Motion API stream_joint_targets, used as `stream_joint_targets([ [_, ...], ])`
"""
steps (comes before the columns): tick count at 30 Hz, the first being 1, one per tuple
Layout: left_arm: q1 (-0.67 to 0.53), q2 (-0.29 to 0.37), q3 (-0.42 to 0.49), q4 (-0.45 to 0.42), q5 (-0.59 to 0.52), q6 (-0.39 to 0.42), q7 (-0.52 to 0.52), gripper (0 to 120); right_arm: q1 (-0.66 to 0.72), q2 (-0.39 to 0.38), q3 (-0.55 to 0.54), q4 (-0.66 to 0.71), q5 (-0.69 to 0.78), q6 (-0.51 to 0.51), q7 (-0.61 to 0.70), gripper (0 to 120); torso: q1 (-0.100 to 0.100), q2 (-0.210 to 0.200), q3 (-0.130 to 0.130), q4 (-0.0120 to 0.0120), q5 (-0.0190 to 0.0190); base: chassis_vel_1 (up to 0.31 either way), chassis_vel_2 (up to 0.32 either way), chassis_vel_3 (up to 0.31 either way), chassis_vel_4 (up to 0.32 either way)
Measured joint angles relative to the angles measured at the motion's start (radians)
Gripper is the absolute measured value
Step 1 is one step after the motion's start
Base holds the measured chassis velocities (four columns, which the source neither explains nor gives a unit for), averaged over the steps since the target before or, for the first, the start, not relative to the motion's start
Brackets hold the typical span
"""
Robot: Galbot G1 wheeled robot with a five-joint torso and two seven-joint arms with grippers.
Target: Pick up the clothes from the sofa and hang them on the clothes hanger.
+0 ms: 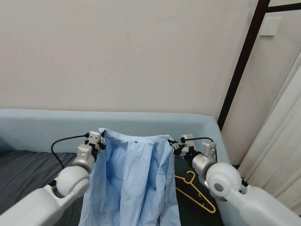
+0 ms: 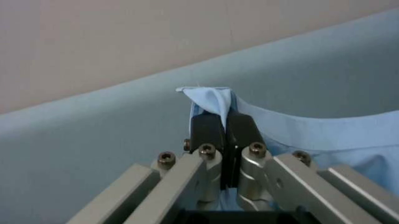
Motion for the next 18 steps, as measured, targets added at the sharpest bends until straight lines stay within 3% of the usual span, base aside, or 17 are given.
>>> stream_joint_targets([
  [6, -0.046, -0.088, 0.025, 0.173, 0.071, -0.05, -0.003, 0, -0.012, 0.126, -0.022, -0.216, -0.123, 0.067, -0.055, 0, 0.0, 0.0, 0.0, 0.0003, 0.0002, 0.0, 0.0, 0.0, 0.0],
  [18, 0.051, -0.194, 0.024, 0.22, 0.143, -0.11, 0.002, 0, -0.006, 0.206, -0.029, -0.469, -0.221, 0.14, -0.125, 0, 0.0, 0.0, 0.0, 0.0001, 0.0001, 0.0, 0.0, 0.0, 0.0],
])
